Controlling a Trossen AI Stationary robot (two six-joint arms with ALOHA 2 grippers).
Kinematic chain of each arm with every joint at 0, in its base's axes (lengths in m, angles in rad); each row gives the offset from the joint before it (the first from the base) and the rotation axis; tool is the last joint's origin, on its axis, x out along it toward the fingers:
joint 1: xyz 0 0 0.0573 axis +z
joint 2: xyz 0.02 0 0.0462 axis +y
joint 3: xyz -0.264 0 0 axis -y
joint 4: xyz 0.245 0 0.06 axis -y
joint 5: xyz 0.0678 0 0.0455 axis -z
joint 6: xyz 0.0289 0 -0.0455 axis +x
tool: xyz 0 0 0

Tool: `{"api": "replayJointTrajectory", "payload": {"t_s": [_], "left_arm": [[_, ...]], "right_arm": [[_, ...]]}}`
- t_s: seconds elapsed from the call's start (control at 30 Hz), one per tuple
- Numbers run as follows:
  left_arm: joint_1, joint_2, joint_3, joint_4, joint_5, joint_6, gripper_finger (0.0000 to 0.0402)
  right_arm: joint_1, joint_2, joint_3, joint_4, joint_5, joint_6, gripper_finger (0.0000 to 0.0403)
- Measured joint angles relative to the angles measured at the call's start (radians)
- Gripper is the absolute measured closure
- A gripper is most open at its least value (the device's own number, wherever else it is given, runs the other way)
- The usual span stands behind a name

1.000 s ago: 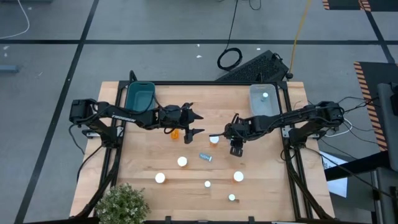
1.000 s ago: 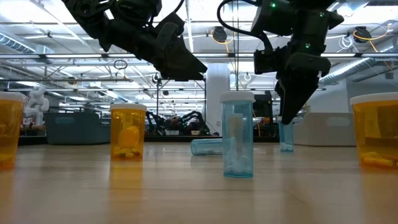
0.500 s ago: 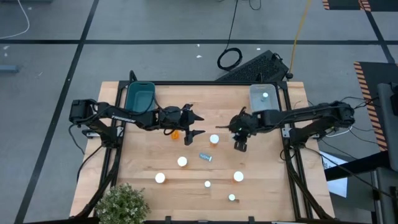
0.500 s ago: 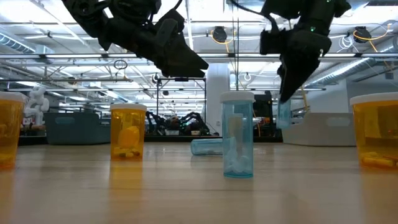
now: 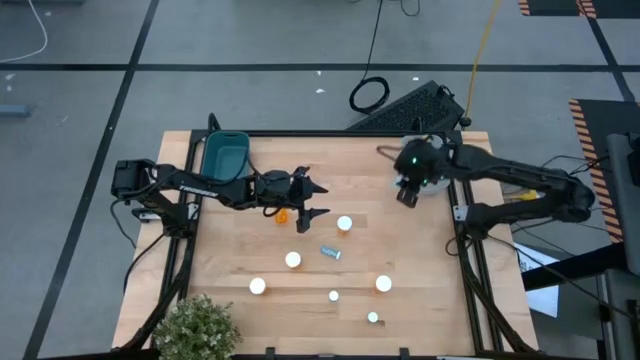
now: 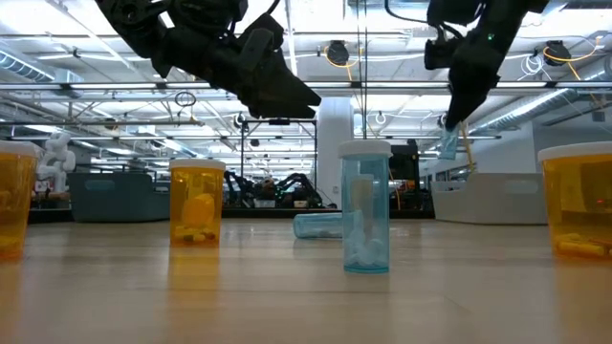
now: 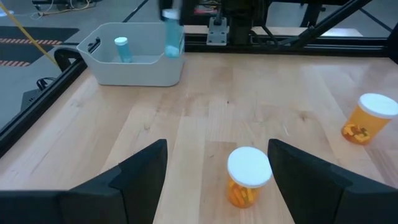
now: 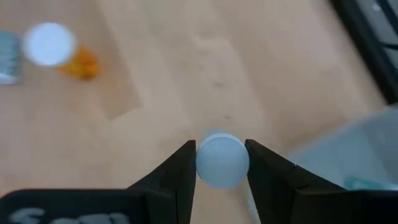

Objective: Pick and place medicine bottles into bin by pill shape (circle, oval)
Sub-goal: Put the blue tablet bottle into the gray bin

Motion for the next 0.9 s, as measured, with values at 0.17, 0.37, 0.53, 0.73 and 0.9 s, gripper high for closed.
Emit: {"api": "replayJointTrajectory", "payload": {"t_s": [0.17, 0.37, 0.53, 0.73, 0.9], "left_arm": [[-0.002, 0.000, 0.000, 0.006, 0.000, -0.003, 0.0124], [-0.006, 0.000, 0.000, 0.007, 0.000, -0.002, 0.0124], [-0.006, 0.000, 0.000, 0.008, 0.000, -0.001, 0.0124], [-0.006, 0.000, 0.000, 0.011, 0.000, 0.006, 0.0124], [-0.006, 0.000, 0.000, 0.011, 0.000, 0.008, 0.0124]], "right_arm": [[-0.168, 0.000, 0.008, -0.017, 0.002, -0.084, 0.0282], [-0.349, 0.001, 0.008, -0.017, 0.004, -0.126, 0.0282], [-0.469, 0.014, 0.008, -0.019, 0.005, -0.144, 0.0282], [-0.549, 0.053, 0.008, 0.003, 0.005, -0.180, 0.0282], [-0.565, 0.097, -0.005, 0.076, 0.000, -0.200, 0.0282]]}}
